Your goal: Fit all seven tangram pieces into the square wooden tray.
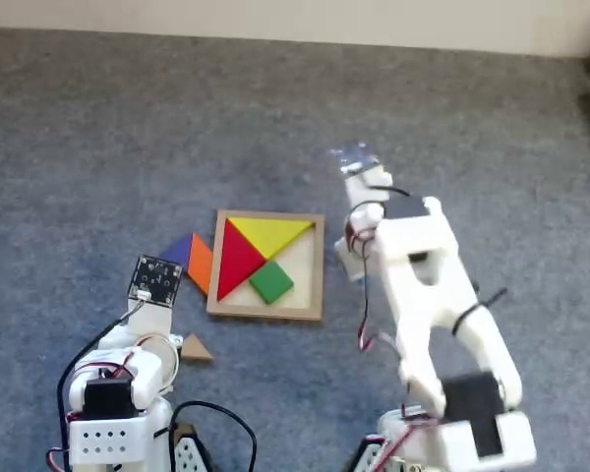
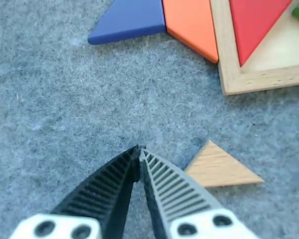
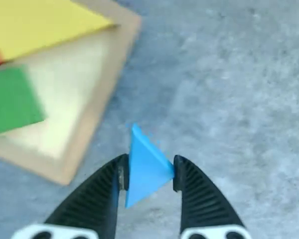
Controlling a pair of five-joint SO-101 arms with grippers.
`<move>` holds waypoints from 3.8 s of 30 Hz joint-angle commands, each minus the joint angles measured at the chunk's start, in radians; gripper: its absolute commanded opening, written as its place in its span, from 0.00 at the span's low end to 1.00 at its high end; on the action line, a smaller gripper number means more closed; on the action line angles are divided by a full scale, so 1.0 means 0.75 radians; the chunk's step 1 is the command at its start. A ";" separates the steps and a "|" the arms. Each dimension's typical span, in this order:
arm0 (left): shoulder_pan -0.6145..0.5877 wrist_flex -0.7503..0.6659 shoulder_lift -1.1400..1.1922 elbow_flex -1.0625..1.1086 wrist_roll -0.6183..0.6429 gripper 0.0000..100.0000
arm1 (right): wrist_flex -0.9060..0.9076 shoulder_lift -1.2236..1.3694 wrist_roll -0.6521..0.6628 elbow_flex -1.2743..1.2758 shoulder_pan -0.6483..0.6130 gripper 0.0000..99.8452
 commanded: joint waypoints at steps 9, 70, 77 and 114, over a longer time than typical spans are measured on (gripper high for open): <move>0.019 0.008 -0.064 0.026 0.010 0.01 | -0.040 -0.314 0.047 0.087 -0.408 0.04; 0.019 0.008 -0.064 0.026 0.010 0.01 | -0.197 -0.009 0.616 -0.056 -0.703 0.31; 0.019 0.008 -0.064 0.026 0.010 0.01 | -0.150 -0.273 0.475 -0.052 -0.609 0.31; 0.019 0.008 -0.064 0.026 0.010 0.01 | -0.056 -2.251 0.454 1.519 0.265 0.02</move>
